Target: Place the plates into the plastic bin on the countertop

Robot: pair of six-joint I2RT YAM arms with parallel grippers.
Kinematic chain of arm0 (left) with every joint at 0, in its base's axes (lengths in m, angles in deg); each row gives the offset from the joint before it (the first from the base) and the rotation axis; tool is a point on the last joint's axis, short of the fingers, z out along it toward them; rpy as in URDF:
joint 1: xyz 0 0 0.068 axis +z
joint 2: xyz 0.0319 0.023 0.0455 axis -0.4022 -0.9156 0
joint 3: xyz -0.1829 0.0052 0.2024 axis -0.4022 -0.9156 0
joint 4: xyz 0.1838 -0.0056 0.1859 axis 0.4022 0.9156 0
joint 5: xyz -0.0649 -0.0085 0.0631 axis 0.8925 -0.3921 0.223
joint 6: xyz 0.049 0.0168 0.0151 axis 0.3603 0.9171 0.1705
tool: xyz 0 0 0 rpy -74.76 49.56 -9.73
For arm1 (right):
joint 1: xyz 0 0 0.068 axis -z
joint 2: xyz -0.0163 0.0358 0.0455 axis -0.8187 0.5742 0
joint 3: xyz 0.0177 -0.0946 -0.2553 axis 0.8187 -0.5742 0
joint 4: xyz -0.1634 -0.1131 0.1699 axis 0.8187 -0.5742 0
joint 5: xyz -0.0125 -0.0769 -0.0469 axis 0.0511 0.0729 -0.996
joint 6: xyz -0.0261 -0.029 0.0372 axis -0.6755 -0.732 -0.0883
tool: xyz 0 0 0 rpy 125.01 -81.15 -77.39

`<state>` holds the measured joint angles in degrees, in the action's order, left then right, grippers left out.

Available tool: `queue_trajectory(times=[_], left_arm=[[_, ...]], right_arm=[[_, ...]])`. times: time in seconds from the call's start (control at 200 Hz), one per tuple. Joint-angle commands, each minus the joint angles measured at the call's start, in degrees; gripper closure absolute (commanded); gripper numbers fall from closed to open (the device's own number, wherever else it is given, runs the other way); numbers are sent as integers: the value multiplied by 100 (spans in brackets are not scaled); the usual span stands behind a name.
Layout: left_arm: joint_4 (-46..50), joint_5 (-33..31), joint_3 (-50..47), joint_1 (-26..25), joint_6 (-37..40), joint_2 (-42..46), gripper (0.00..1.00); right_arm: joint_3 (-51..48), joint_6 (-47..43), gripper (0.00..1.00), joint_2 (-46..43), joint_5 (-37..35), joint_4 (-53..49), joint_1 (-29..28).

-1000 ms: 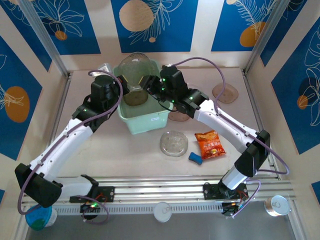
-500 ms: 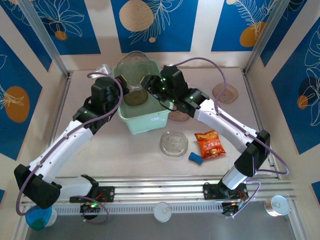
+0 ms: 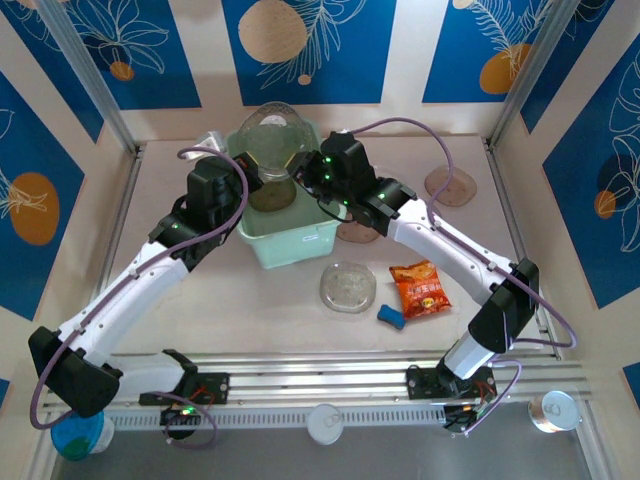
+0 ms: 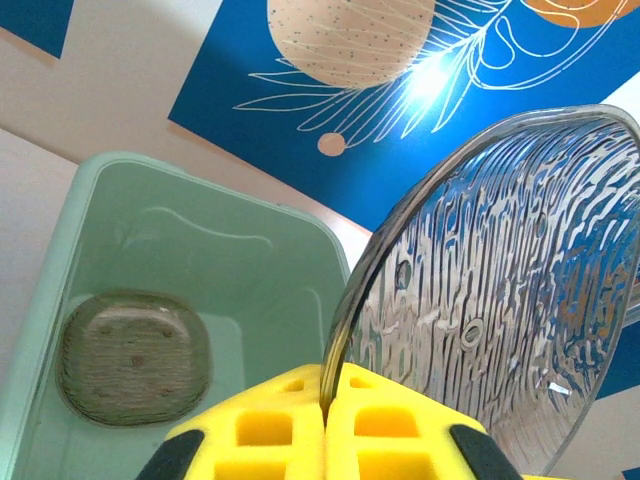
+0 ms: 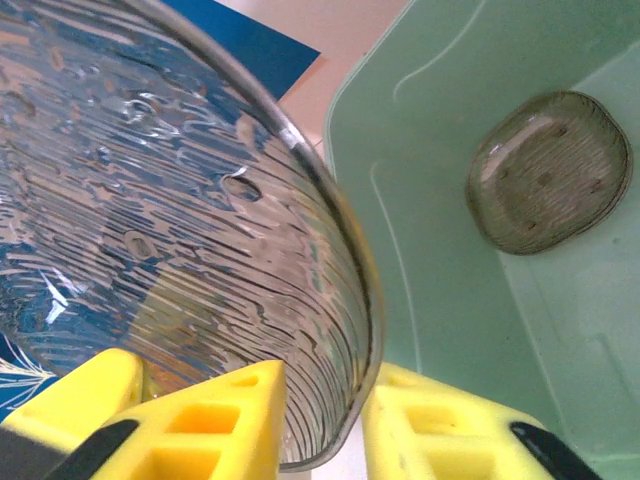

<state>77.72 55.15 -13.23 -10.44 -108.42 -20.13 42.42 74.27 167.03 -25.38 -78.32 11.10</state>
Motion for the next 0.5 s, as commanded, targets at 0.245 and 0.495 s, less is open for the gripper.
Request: queue_trajectory(times=[0.245, 0.495], left_arm=[[-104, -17, 32, -97, -277, 104, 100], [16, 32, 102, -99, -294, 120, 100]], right_arm=[[-67, 111, 82, 162, -149, 199, 17], [-63, 123, 88, 190, -200, 251, 9]])
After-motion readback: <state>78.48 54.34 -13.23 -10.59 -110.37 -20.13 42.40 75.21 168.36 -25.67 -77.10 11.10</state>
